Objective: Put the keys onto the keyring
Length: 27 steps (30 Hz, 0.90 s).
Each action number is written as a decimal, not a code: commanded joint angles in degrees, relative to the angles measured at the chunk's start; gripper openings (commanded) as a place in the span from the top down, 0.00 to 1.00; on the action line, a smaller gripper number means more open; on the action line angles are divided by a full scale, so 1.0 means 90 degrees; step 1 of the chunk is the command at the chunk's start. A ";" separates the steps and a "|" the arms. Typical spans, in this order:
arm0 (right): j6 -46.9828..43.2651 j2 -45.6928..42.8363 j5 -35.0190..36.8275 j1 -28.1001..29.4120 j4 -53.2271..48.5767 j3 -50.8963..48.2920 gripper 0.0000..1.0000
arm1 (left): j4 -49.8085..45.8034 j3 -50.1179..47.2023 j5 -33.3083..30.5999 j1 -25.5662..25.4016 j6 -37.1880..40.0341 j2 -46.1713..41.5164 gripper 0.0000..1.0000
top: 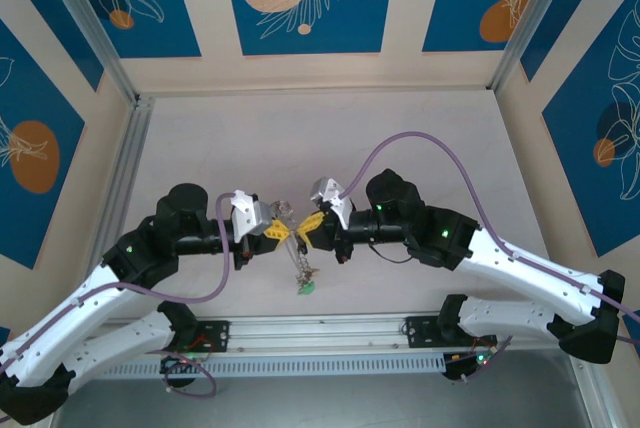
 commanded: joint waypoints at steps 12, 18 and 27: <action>0.0340 0.0145 0.0272 -0.0306 -0.0206 0.0018 1.00 | 0.0264 -0.0003 0.0266 0.0039 0.0133 -0.0180 1.00; 0.0399 0.0272 0.0218 -0.0390 -0.0331 0.0105 1.00 | 0.0270 -0.0013 0.0253 0.0039 0.0121 -0.0206 1.00; 0.0438 0.0380 -0.0287 -0.0447 -0.0288 0.0158 1.00 | 0.0285 -0.0013 0.0251 0.0040 0.0113 -0.0218 1.00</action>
